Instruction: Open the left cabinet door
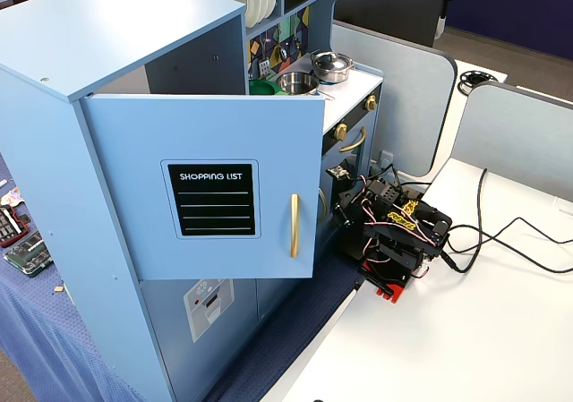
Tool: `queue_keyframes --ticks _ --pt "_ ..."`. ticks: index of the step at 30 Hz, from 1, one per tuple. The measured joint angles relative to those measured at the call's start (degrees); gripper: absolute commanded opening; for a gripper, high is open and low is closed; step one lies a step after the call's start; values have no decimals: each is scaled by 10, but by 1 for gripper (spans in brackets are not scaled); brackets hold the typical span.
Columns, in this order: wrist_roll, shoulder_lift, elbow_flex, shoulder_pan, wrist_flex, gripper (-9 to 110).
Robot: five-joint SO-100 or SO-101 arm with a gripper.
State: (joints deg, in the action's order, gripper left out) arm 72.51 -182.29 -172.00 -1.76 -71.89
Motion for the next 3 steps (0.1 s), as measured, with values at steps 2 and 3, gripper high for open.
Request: queue_keyframes --ticks 2,3 --pt "7 -2 0 9 -24 0" --pt "18 -2 2 11 -32 0"
